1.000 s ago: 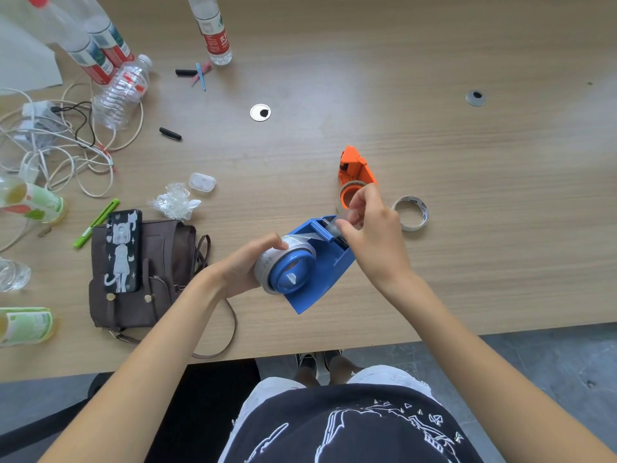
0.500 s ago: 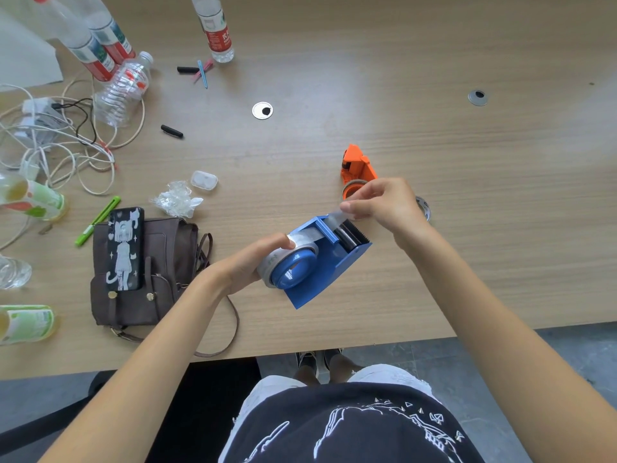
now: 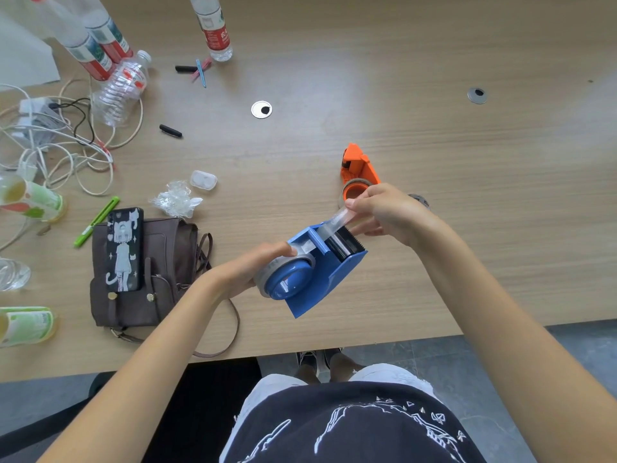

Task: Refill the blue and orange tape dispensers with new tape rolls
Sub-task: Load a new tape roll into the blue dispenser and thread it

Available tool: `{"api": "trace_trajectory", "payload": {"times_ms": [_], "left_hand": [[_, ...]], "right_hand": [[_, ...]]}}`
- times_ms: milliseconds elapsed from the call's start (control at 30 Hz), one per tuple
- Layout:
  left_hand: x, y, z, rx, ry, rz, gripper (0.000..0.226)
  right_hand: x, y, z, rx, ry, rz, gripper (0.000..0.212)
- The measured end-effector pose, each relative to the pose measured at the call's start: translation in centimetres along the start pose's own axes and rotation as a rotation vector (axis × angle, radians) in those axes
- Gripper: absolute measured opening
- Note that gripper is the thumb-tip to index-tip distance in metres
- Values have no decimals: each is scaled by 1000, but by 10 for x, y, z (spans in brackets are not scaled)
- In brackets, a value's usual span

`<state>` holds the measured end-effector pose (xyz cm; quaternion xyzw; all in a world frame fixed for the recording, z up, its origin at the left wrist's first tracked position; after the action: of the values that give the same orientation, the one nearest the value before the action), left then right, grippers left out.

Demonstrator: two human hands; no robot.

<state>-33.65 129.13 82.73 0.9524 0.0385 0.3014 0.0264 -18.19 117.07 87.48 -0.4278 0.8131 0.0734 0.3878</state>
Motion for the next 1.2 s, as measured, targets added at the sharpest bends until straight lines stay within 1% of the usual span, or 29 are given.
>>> {"api": "trace_trajectory", "payload": {"times_ms": [233, 400, 533, 600, 633, 733, 833, 900, 967, 1067, 1133, 1200], "left_hand": [[2, 2, 1, 9, 19, 43, 36], [8, 0, 1, 50, 62, -1, 32], [11, 2, 3, 66, 126, -66, 35], [13, 3, 5, 83, 150, -85, 26], [15, 4, 7, 91, 159, -89, 22], [22, 7, 11, 116, 189, -104, 21], [27, 9, 16, 156, 215, -158, 22], [28, 10, 21, 185, 228, -183, 26], [30, 11, 25, 209, 237, -195, 28], [36, 10, 28, 222, 259, -207, 27], [42, 10, 28, 221, 282, -202, 25], [43, 6, 31, 233, 280, -212, 29]], "right_hand": [[0, -2, 3, 38, -16, 54, 24], [8, -4, 10, 52, -4, 205, 25], [26, 5, 21, -1, 82, 401, 12], [34, 11, 23, -36, 142, 512, 6], [37, 14, 24, -58, 174, 574, 7], [47, 22, 30, -122, 278, 748, 17], [49, 31, 32, -180, 359, 828, 16], [49, 34, 34, -218, 396, 874, 24], [48, 36, 37, -254, 408, 899, 32], [43, 41, 40, -312, 408, 938, 28], [38, 43, 41, -348, 396, 987, 33], [31, 46, 43, -397, 387, 1025, 37]]}}
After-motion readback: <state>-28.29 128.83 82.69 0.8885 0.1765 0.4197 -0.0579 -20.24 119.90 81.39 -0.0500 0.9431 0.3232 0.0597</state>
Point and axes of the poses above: each hand's wrist, its own z-axis towards the middle knuckle, its own y-axis out of the palm, x = y × z, the point moved 8 cm from there along z, towards the middle knuckle, and after that the axes turned 2 degrees about -y, right-handed, at the moved point
